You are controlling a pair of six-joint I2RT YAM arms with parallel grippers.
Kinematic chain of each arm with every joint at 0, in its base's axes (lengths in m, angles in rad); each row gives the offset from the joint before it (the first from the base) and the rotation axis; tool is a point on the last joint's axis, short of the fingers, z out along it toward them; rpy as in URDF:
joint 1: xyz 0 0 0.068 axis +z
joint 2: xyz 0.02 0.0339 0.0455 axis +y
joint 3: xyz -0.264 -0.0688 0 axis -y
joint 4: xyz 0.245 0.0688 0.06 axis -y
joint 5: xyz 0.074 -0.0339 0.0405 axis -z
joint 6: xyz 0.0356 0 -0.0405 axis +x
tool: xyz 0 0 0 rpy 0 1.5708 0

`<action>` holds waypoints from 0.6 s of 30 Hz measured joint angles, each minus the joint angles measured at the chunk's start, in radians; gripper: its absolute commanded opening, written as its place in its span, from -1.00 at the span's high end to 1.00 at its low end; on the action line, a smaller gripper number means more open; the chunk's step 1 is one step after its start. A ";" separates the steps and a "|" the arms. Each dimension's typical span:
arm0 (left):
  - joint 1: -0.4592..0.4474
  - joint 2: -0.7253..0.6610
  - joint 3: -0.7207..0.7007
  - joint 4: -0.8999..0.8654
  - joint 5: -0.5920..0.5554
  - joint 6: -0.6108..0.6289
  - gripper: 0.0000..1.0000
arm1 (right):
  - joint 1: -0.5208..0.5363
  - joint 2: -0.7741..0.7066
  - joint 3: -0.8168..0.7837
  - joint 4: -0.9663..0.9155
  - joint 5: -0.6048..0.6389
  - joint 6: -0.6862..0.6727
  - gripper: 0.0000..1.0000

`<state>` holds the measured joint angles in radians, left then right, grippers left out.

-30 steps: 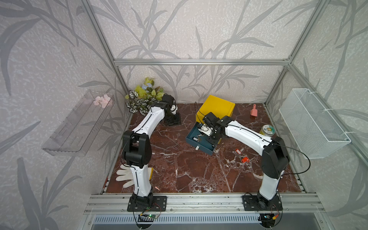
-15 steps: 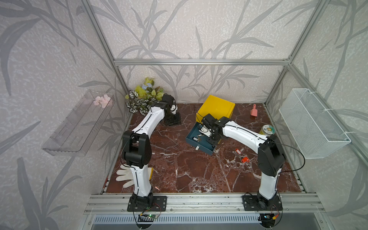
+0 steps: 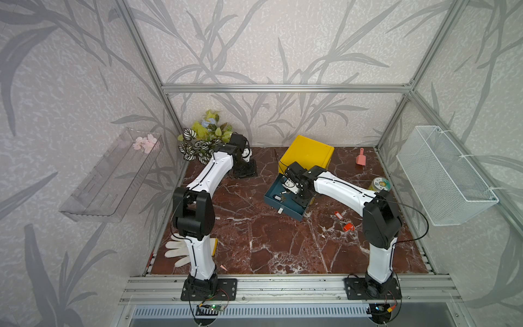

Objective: Take the keys out of the drawer
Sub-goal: Pick up the key from the drawer.

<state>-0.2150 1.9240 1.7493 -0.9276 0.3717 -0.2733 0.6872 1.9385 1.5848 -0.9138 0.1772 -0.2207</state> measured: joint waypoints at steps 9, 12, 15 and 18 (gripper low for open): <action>0.000 -0.002 0.000 0.000 -0.002 -0.009 0.34 | 0.000 0.000 0.002 0.000 0.063 0.009 0.87; 0.000 -0.002 0.000 0.000 -0.002 -0.013 0.34 | 0.002 -0.002 0.002 -0.003 0.075 0.010 0.97; 0.000 -0.003 0.000 0.000 -0.003 -0.016 0.34 | 0.002 -0.004 0.002 -0.005 0.081 0.010 1.00; 0.000 -0.004 0.000 0.000 -0.005 -0.018 0.34 | 0.002 -0.009 0.002 -0.005 0.083 0.010 1.00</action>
<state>-0.2150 1.9202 1.7496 -0.9272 0.3672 -0.2916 0.6891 1.9297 1.5871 -0.9188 0.2604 -0.2104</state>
